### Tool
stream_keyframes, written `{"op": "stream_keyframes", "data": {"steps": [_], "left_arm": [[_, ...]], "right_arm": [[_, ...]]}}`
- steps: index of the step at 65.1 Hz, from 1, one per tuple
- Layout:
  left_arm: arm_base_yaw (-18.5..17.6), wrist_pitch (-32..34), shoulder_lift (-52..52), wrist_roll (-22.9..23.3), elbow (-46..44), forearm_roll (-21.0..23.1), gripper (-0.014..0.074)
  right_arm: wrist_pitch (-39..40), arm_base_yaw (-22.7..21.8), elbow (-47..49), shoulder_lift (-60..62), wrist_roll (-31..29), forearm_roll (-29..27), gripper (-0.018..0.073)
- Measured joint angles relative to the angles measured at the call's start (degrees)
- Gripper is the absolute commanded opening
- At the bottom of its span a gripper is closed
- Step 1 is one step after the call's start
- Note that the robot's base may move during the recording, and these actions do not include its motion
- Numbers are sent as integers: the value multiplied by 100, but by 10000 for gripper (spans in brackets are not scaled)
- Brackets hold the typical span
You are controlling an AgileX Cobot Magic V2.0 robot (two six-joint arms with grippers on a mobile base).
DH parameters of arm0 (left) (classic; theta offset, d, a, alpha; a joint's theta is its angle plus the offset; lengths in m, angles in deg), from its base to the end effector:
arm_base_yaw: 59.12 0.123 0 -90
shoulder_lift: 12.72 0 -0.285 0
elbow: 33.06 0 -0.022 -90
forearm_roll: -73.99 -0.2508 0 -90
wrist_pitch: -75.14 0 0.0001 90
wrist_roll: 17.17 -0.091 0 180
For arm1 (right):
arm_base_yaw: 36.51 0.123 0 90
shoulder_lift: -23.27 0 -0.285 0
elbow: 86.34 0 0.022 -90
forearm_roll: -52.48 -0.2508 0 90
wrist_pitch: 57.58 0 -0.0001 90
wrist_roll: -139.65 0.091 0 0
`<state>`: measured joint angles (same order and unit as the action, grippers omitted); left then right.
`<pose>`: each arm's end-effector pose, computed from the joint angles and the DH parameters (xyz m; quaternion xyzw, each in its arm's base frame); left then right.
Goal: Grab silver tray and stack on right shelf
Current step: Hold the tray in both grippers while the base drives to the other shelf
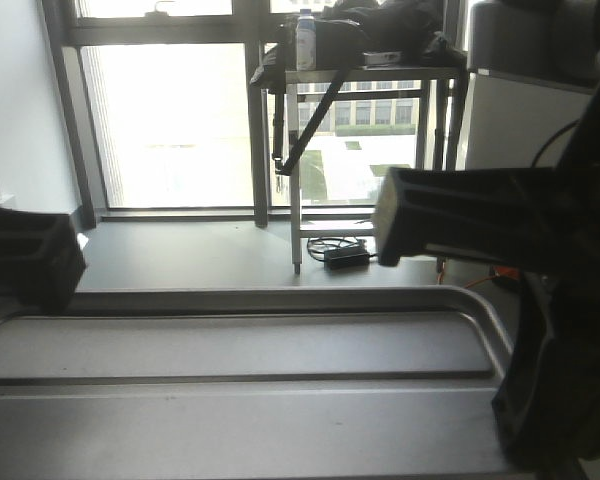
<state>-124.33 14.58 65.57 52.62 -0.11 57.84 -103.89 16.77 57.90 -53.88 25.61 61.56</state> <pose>0.1030 -0.1704 0.2445 0.0206 0.9892 -0.0168 0.1444 0.1331 0.1611 0.2391 0.0651 0.9793 0.1216 0.1480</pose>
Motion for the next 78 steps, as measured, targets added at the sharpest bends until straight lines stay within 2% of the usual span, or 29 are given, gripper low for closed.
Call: {"op": "stream_keyframes", "data": {"steps": [78], "left_arm": [[0,10,0,0,0,0,-101]], "right_arm": [[-5,0,0,0,0,0,71]]}}
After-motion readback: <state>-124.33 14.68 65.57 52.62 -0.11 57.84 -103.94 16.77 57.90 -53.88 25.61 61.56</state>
